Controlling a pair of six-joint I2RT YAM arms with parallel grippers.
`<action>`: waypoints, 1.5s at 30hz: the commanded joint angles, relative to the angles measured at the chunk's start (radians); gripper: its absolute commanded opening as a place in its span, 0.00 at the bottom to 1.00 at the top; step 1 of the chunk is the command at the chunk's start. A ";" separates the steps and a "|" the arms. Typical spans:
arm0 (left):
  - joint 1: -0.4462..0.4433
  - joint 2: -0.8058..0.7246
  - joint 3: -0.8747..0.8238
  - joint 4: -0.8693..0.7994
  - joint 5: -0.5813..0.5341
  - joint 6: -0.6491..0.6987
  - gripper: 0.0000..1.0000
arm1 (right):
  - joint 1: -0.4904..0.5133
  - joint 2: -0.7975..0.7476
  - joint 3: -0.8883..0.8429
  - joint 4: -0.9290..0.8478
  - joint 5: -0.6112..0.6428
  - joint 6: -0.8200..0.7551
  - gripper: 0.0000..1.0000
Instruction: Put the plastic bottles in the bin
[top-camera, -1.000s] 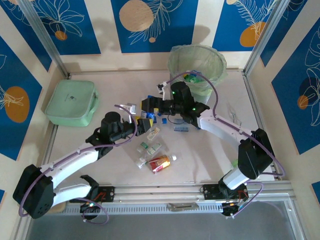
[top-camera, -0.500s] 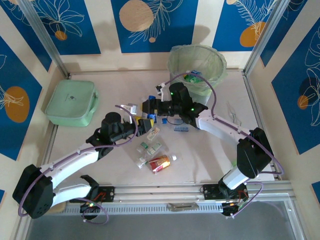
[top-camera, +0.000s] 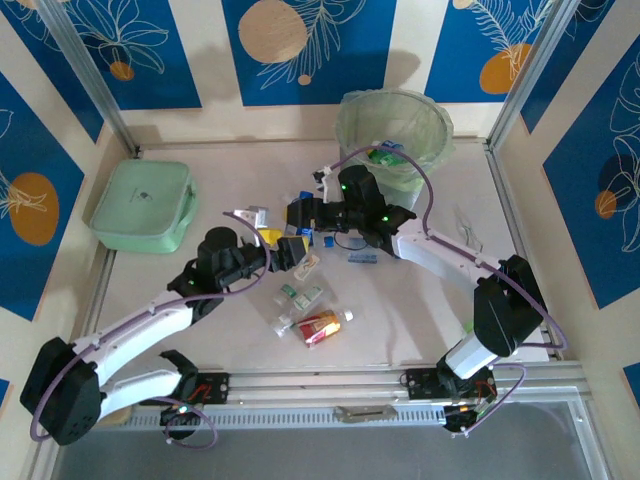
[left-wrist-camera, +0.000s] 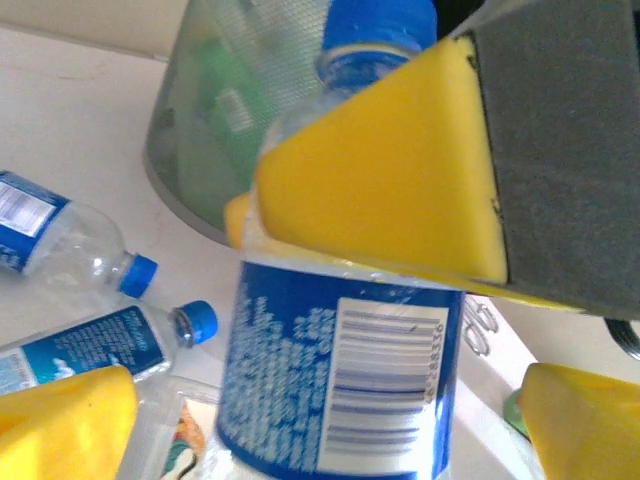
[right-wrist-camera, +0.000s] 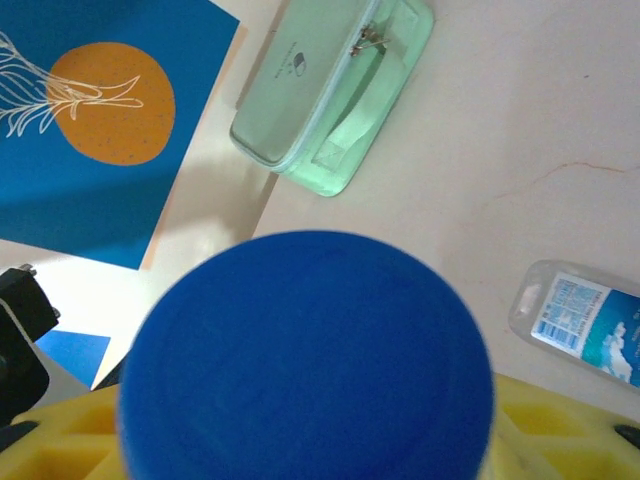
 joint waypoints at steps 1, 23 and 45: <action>-0.001 -0.049 -0.040 -0.021 -0.144 -0.031 0.99 | -0.025 -0.026 0.005 -0.046 0.043 -0.021 0.57; 0.118 0.115 0.010 -0.282 -0.228 -0.171 0.99 | -0.181 -0.219 0.172 -0.236 0.241 -0.269 0.56; 0.119 0.112 -0.020 -0.277 -0.209 -0.198 0.99 | -0.525 0.057 0.569 -0.258 0.264 -0.337 0.55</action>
